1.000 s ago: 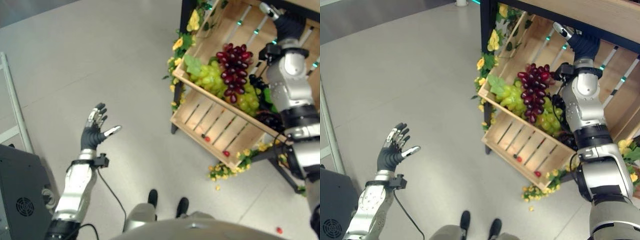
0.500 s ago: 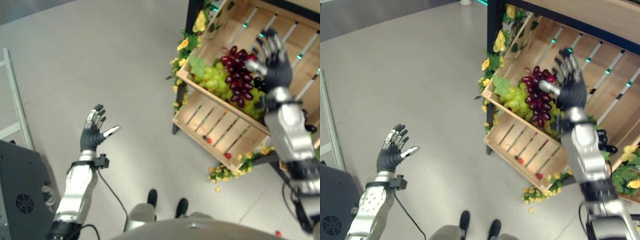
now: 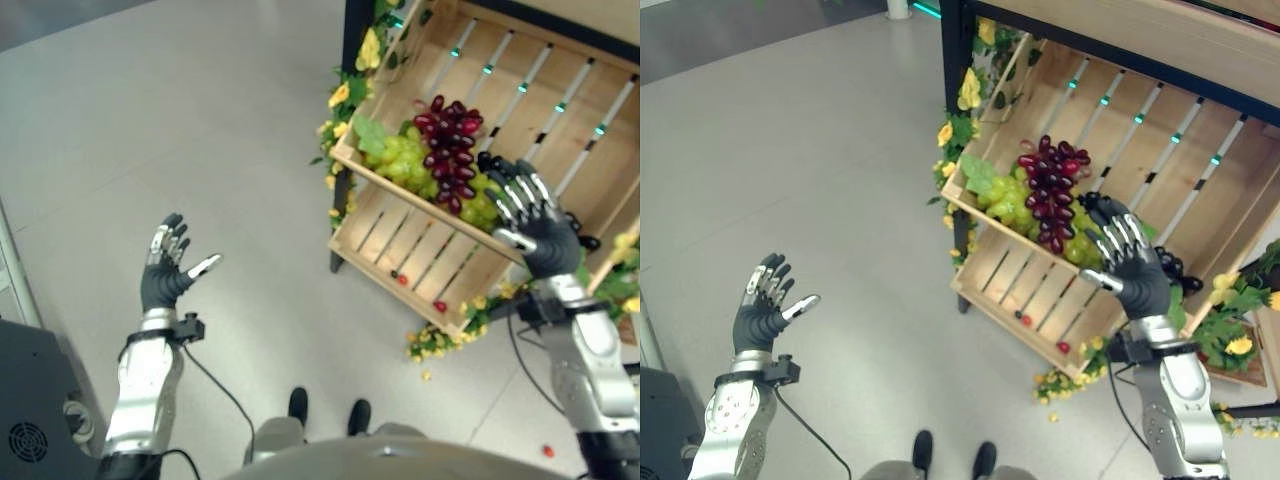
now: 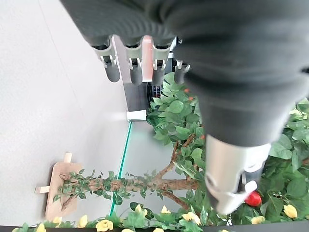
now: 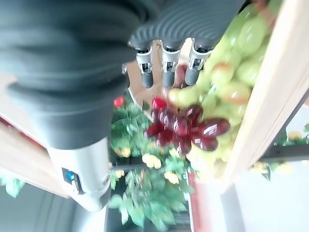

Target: Pick up the fruits from the basket on one side to the basket on the other side

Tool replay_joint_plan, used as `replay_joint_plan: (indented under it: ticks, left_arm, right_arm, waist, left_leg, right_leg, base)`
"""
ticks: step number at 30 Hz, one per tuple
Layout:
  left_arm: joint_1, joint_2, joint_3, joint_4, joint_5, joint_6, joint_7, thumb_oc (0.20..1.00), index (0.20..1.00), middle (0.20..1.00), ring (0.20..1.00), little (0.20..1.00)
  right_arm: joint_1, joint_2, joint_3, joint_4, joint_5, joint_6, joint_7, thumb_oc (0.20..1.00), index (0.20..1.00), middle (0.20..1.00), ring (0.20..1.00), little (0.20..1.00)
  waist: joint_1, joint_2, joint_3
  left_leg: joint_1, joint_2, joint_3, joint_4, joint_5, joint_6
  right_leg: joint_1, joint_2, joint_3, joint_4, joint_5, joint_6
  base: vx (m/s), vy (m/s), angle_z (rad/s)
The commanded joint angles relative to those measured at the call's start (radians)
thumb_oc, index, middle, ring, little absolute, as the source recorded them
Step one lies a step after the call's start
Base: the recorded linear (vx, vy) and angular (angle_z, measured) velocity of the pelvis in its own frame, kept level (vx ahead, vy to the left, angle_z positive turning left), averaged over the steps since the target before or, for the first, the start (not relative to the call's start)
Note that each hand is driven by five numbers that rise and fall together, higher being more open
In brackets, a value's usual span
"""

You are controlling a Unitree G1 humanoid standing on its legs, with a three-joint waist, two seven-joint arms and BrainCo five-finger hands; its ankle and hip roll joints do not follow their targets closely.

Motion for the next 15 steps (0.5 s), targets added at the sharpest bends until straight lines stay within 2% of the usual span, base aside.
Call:
replay_joint_plan:
  ticks: [1, 10, 12, 13, 15]
  left_arm:
    - [0.020, 0.018, 0.070, -0.039, 0.028, -0.065, -0.011, 1.000, 1.000, 1.000, 1.000, 1.000]
    - [0.006, 0.024, 0.081, -0.030, 0.029, -0.073, -0.025, 1.000, 1.000, 1.000, 1.000, 1.000]
    - [-0.030, 0.042, 0.069, -0.008, 0.030, -0.076, -0.022, 1.000, 1.000, 1.000, 1.000, 1.000]
    - [-0.040, 0.045, 0.064, 0.004, 0.028, -0.075, -0.028, 1.000, 1.000, 1.000, 1.000, 1.000]
    - [-0.046, 0.037, 0.064, 0.040, 0.020, -0.075, -0.029, 1.000, 1.000, 1.000, 1.000, 1.000]
  right_arm:
    - [-0.013, -0.023, -0.022, -0.065, 0.031, -0.023, 0.032, 1.000, 1.000, 1.000, 1.000, 1.000]
    - [-0.008, -0.118, 0.053, -0.078, -0.025, 0.024, 0.139, 1.000, 1.000, 1.000, 1.000, 1.000]
    - [-0.019, -0.159, 0.081, -0.058, -0.083, 0.026, 0.146, 1.000, 1.000, 1.000, 1.000, 1.000]
    - [-0.021, -0.177, 0.083, -0.054, -0.112, 0.028, 0.151, 1.000, 1.000, 1.000, 1.000, 1.000]
    - [-0.026, -0.200, 0.100, -0.003, -0.146, 0.036, 0.145, 1.000, 1.000, 1.000, 1.000, 1.000]
  waist:
    - [-0.018, -0.024, -0.063]
    - [-0.010, -0.022, -0.054]
    - [-0.016, -0.019, -0.042]
    - [-0.017, -0.021, -0.039]
    - [-0.003, -0.032, -0.047]
  left_leg:
    - [0.026, -0.003, 0.041, 0.057, -0.111, -0.017]
    - [0.041, 0.003, 0.016, 0.036, -0.094, -0.010]
    - [0.026, 0.007, -0.008, 0.046, -0.085, -0.011]
    - [0.019, 0.005, -0.015, 0.052, -0.085, -0.011]
    - [0.003, 0.006, -0.007, 0.062, -0.077, -0.023]
  right_leg:
    - [0.020, -0.065, 0.028, 0.057, -0.060, 0.128]
    - [-0.006, -0.073, 0.040, 0.135, -0.071, 0.131]
    - [-0.026, -0.072, 0.078, 0.168, -0.081, 0.135]
    - [-0.025, -0.068, 0.099, 0.157, -0.085, 0.132]
    - [0.003, -0.058, 0.092, 0.082, -0.072, 0.125]
  base:
    - [-0.02, 0.009, -0.19]
    - [-0.04, 0.002, -0.03]
    - [-0.10, -0.033, 0.12]
    - [-0.12, -0.087, 0.46]
    - [-0.09, -0.097, 0.43]
